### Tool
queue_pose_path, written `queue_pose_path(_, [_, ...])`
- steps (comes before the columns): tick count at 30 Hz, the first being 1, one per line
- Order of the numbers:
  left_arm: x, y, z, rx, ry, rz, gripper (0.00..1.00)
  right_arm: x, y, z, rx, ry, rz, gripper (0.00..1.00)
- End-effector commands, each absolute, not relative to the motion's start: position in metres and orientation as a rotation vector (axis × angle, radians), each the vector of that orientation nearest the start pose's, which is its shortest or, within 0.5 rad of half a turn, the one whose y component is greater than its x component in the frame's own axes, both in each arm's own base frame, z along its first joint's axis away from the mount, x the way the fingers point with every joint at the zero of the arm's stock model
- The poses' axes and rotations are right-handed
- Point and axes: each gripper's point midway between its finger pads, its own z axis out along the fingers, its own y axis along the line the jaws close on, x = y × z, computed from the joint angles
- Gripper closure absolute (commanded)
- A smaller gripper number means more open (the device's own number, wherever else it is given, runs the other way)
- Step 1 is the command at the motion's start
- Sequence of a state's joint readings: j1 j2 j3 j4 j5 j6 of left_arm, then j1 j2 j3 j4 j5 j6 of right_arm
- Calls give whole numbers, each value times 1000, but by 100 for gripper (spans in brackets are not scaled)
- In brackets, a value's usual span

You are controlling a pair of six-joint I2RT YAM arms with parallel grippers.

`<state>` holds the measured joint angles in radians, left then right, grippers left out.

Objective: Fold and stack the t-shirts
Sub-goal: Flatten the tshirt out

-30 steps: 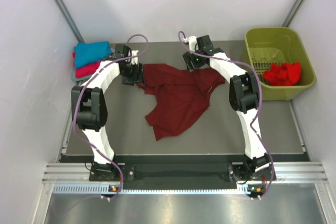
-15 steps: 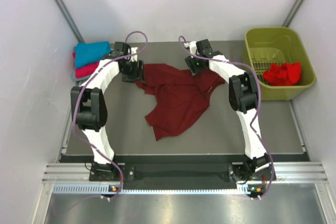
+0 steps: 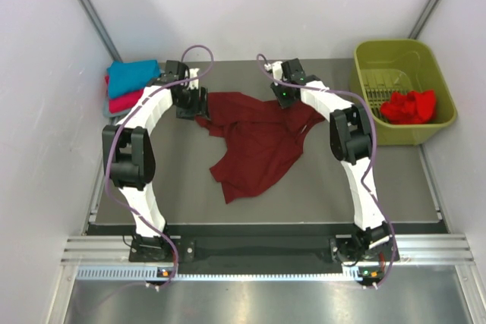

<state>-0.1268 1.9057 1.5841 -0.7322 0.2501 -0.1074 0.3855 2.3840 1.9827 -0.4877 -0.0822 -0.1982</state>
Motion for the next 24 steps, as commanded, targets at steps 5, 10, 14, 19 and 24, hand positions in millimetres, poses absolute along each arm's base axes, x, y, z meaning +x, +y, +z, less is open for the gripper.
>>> queue_pose_path(5, [441,-111,132,112,2560,-460,33,551,222,85,-682,2257,131,62])
queue_pose_path(10, [445,-114,132,107,2556,-477,33,550,218,86,-690,2259,123,68])
queue_pose_path(14, [445,-114,133,110,2554,-478,33,550,218,86,-688,2258,128,83])
queue_pose_path(19, [442,-113,132,110,2553,-472,33,551,220,100,-673,2236,140,96])
queue_pose_path(24, [442,-114,130,112,2556,-479,33,554,222,125,-634,2196,157,98])
